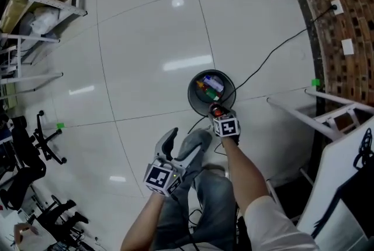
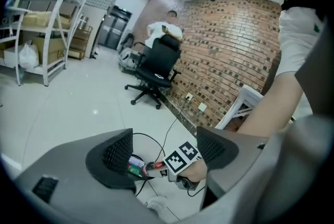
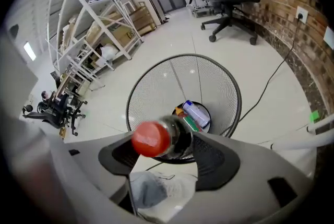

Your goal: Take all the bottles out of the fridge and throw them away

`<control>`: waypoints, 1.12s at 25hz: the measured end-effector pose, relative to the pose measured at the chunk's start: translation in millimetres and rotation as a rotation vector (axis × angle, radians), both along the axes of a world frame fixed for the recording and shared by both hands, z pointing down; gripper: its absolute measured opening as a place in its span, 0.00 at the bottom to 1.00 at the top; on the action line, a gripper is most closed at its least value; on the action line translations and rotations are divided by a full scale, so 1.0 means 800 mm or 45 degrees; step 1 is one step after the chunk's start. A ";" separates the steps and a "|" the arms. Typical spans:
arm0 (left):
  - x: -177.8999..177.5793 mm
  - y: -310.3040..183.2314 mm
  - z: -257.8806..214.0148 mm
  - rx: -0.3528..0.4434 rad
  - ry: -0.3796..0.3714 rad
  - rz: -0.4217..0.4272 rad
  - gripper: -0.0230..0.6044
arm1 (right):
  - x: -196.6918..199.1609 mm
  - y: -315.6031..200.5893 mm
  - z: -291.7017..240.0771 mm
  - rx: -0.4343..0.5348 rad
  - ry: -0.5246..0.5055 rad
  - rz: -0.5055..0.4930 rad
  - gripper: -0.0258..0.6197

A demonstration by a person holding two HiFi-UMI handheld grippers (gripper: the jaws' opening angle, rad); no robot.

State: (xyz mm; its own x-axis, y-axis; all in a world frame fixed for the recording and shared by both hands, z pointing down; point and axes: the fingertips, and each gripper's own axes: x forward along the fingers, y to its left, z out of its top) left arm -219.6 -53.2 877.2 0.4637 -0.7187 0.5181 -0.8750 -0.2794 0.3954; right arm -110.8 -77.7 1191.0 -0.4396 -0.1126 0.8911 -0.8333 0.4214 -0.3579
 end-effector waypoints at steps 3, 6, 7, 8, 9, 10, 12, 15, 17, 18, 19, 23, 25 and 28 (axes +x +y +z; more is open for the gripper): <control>-0.001 -0.005 -0.005 -0.013 0.021 -0.004 0.64 | -0.012 -0.010 -0.034 0.058 -0.055 -0.037 0.54; 0.004 -0.012 -0.016 -0.028 0.045 -0.011 0.63 | -0.010 -0.014 -0.075 0.078 -0.094 -0.042 0.54; 0.006 -0.014 -0.020 -0.029 0.050 -0.007 0.64 | -0.007 -0.011 -0.090 0.079 -0.100 -0.047 0.54; 0.009 -0.015 -0.026 -0.031 0.056 -0.003 0.63 | -0.002 -0.003 -0.106 0.075 -0.101 -0.053 0.54; 0.011 -0.015 -0.034 -0.034 0.064 0.002 0.64 | 0.003 0.009 -0.125 0.068 -0.101 -0.059 0.54; 0.014 -0.014 -0.044 -0.038 0.072 0.009 0.63 | 0.008 0.023 -0.148 0.062 -0.107 -0.059 0.54; 0.022 -0.012 -0.069 -0.044 0.081 0.041 0.64 | 0.021 0.048 -0.201 0.058 -0.136 -0.013 0.54; 0.038 -0.025 -0.117 -0.020 0.088 0.152 0.64 | 0.047 0.057 -0.295 0.123 -0.182 0.136 0.54; 0.055 -0.034 -0.157 0.007 0.097 0.251 0.64 | 0.068 0.054 -0.369 0.211 -0.206 0.226 0.54; 0.065 -0.036 -0.180 0.016 0.100 0.296 0.63 | 0.078 0.053 -0.410 0.261 -0.221 0.270 0.54; 0.074 -0.037 -0.206 0.021 0.102 0.330 0.63 | 0.088 0.053 -0.453 0.316 -0.242 0.320 0.54; 0.137 -0.050 -0.317 0.128 0.136 0.436 0.63 | 0.138 0.048 -0.625 0.609 -0.318 0.591 0.54; 0.190 -0.053 -0.367 0.236 0.147 0.581 0.63 | 0.188 0.056 -0.695 0.774 -0.305 0.784 0.54; 0.265 -0.046 -0.437 0.365 0.177 0.871 0.63 | 0.266 0.090 -0.800 1.041 -0.230 1.077 0.54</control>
State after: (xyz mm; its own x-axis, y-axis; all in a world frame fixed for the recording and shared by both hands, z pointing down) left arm -7.3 -90.1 527.3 0.9025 -0.3447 0.2583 -0.4165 -0.8511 0.3197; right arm 102.3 -5.4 551.0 -0.0641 -0.9334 0.3529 -0.9216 -0.0803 -0.3798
